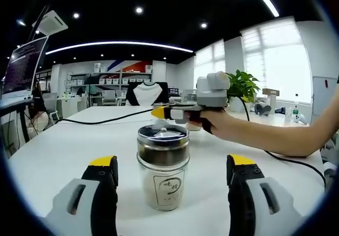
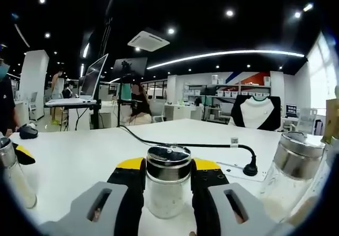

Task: Rotate the seasoning bottle until the label or dispensing opening points toward the visible target arrow and the bottle remains upright within the marked orientation range

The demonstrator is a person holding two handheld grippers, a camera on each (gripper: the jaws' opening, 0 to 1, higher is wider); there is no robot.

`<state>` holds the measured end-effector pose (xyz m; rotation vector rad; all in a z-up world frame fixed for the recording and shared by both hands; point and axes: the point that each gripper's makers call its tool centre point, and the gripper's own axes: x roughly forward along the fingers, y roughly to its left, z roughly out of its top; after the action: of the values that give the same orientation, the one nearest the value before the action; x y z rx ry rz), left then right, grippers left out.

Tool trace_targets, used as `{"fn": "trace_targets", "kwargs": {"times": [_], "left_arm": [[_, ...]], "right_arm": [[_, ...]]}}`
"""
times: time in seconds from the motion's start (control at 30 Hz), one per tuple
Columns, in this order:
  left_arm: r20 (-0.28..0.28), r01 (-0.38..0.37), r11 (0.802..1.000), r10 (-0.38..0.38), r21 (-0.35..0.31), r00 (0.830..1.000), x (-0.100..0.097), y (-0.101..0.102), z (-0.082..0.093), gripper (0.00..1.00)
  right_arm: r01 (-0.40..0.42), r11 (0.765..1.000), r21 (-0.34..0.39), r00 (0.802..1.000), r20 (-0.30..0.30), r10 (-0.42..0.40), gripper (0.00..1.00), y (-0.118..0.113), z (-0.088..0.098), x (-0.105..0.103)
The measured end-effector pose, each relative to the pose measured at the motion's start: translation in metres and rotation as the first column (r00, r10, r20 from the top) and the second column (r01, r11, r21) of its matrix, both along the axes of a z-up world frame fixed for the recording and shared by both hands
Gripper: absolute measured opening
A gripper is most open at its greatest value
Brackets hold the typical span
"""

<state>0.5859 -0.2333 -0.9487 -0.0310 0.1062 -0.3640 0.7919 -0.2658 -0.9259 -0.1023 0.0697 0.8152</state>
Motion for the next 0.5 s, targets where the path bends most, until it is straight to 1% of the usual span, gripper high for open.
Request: {"fn": "trace_targets", "kwargs": {"times": [0.13, 0.23, 0.27, 0.3, 0.33, 0.37, 0.43, 0.5], "left_arm": [[0.001, 0.004, 1.000, -0.004, 0.001, 1.000, 0.000, -0.001, 0.000, 0.94], [0.001, 0.003, 1.000, -0.003, 0.001, 1.000, -0.001, -0.001, 0.000, 0.94], [0.001, 0.002, 1.000, -0.002, 0.001, 1.000, -0.001, -0.001, 0.000, 0.94], [-0.020, -0.036, 0.995, 0.038, 0.089, 0.999, 0.001, 0.003, -0.007, 0.93], [-0.020, -0.047, 0.994, 0.049, 0.104, 0.999, 0.002, 0.004, -0.007, 0.93], [-0.011, -0.058, 0.994, 0.060, 0.094, 0.998, 0.002, 0.007, -0.005, 0.93], [-0.021, -0.021, 0.998, 0.023, 0.057, 1.000, 0.002, -0.002, -0.004, 0.94], [-0.032, -0.008, 0.998, 0.010, 0.064, 0.999, -0.001, -0.006, -0.007, 0.95]], "right_arm": [[0.006, 1.000, -0.003, 1.000, 0.019, -0.006, 0.30, 0.000, 0.001, -0.001], [0.011, 1.000, 0.017, 0.999, 0.032, -0.011, 0.30, -0.001, 0.004, -0.003], [0.009, 1.000, 0.025, 0.999, 0.036, -0.010, 0.30, 0.000, 0.008, -0.004], [0.007, 0.999, 0.033, 0.999, 0.040, -0.008, 0.30, 0.002, 0.011, -0.005], [0.006, 0.999, 0.038, 0.999, 0.040, -0.007, 0.30, 0.002, 0.013, -0.006], [0.005, 0.998, 0.059, 0.999, 0.035, -0.007, 0.30, 0.002, 0.017, -0.006], [-0.001, 0.998, 0.064, 0.999, 0.034, -0.001, 0.30, 0.004, 0.019, -0.006], [-0.005, 0.998, 0.069, 1.000, 0.030, 0.003, 0.30, 0.006, 0.021, -0.006]]}}
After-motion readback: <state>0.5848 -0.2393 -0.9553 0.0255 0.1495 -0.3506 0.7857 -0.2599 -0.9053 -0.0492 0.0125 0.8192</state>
